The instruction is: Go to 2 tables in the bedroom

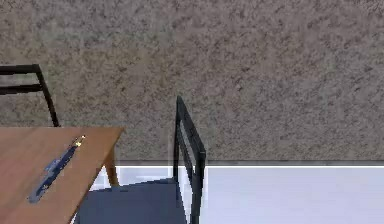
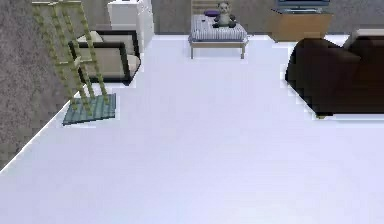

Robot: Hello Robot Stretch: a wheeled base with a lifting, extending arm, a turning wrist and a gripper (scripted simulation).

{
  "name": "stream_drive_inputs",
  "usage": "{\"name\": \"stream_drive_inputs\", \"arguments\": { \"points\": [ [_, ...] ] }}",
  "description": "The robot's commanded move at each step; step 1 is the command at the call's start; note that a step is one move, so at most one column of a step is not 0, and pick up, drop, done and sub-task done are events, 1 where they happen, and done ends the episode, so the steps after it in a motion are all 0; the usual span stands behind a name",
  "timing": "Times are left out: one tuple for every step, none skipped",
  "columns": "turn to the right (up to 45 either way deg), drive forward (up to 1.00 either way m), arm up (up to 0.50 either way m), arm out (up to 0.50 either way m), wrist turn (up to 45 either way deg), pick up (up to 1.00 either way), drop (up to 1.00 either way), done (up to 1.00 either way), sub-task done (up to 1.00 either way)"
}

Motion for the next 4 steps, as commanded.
{"name": "stream_drive_inputs", "arguments": {
  "points": [
    [45.0, 0.00, 0.00, 0.00, 0.0, 0.00, 0.00, 0.00, 0.00],
    [45.0, 0.00, 0.00, 0.00, 0.0, 0.00, 0.00, 0.00, 0.00],
    [45.0, 0.00, 0.00, 0.00, 0.0, 0.00, 0.00, 0.00, 0.00],
    [12.0, 0.00, 0.00, 0.00, 0.0, 0.00, 0.00, 0.00, 0.00]
  ]
}}
